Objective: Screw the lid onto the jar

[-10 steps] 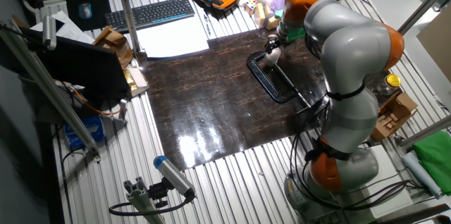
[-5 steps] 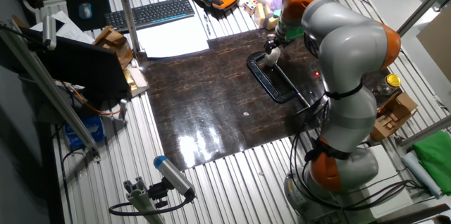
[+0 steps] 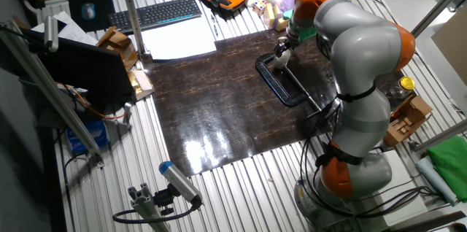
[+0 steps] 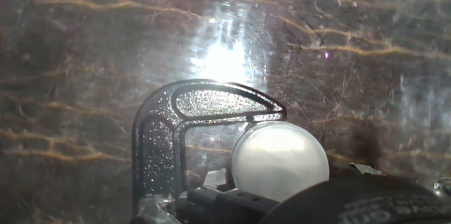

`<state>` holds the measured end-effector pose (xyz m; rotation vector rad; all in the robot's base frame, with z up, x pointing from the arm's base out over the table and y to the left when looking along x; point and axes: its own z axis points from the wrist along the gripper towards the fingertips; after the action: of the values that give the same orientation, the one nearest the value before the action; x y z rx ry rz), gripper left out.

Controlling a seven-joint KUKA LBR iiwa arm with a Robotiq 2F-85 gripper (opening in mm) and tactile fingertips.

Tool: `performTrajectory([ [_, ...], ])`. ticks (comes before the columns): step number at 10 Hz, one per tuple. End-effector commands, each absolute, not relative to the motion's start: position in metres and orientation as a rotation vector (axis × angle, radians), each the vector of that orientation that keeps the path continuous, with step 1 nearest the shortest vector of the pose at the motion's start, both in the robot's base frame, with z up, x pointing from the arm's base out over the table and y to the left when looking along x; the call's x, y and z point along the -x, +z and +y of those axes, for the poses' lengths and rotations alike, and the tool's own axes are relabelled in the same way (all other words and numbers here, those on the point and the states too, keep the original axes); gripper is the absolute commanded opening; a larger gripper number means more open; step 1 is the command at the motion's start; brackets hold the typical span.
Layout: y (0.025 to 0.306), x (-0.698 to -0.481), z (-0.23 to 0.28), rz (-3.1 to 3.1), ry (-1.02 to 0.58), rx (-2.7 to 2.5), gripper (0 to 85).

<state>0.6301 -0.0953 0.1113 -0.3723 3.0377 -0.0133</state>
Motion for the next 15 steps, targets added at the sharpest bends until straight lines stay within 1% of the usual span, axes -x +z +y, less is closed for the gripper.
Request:
performTrajectory([
  [1, 0.1108, -0.63, -0.0955, 3.027, -0.013, 0.447, 80.0],
  [2, 0.1109, -0.6302, -0.0956, 3.021, -0.034, 0.509, 76.0],
  [3, 0.111, -0.6303, -0.0955, 3.024, -0.033, 0.548, 63.3],
  [4, 0.1117, -0.6302, -0.0952, 3.025, -0.042, 0.558, 59.7],
  [5, 0.1117, -0.6302, -0.0951, 3.01, -0.046, 0.534, 73.7],
  [6, 0.112, -0.6302, -0.0947, 2.993, -0.043, 0.493, 85.0],
  [11, 0.112, -0.6307, -0.0957, 3.005, -0.066, 0.51, 85.0],
  [15, 0.1099, -0.631, -0.0955, 2.967, -0.056, 0.585, 85.0],
])
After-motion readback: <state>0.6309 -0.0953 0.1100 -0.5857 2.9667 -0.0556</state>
